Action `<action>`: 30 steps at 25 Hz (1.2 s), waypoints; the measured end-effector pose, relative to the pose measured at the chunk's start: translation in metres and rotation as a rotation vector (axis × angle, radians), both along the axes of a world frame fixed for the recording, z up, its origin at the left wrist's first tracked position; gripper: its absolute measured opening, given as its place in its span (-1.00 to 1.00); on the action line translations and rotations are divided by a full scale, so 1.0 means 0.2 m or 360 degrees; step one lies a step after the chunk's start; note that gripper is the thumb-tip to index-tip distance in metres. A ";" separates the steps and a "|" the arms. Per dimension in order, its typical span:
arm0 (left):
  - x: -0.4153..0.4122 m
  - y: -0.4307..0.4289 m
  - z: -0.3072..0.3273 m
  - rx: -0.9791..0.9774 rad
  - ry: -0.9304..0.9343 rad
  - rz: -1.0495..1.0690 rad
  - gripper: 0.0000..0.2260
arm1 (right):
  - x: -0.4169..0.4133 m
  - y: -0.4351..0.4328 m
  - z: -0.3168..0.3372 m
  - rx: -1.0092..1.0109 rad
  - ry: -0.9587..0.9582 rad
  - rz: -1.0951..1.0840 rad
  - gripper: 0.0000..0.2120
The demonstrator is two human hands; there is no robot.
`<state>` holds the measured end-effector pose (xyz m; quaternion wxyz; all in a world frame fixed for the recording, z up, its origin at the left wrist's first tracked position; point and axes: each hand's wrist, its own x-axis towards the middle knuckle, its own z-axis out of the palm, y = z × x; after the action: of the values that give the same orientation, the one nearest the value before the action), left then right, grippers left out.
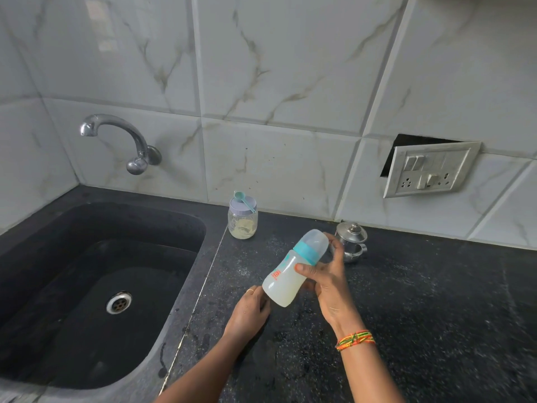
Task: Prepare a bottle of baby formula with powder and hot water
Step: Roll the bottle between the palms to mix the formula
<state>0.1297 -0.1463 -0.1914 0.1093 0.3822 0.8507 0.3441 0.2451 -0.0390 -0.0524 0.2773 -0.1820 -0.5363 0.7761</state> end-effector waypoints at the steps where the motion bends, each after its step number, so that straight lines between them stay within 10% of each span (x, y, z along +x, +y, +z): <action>1: 0.00 0.00 0.00 -0.0006 0.0008 0.0001 -0.75 | 0.00 0.00 0.04 0.0046 0.0019 0.0012 -0.27; 17: 0.00 -0.01 0.00 -0.0007 0.0031 0.0005 -0.88 | 0.10 -0.10 0.60 0.0637 0.0262 0.0273 -0.31; 30: 0.00 -0.01 0.00 0.0039 0.0026 0.0004 -0.91 | -0.05 0.00 0.22 0.0801 -0.0276 0.0063 -0.22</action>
<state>0.1288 -0.1473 -0.1916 0.0971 0.3852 0.8477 0.3515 0.2348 -0.0387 -0.0075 0.2517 -0.1627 -0.7375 0.6052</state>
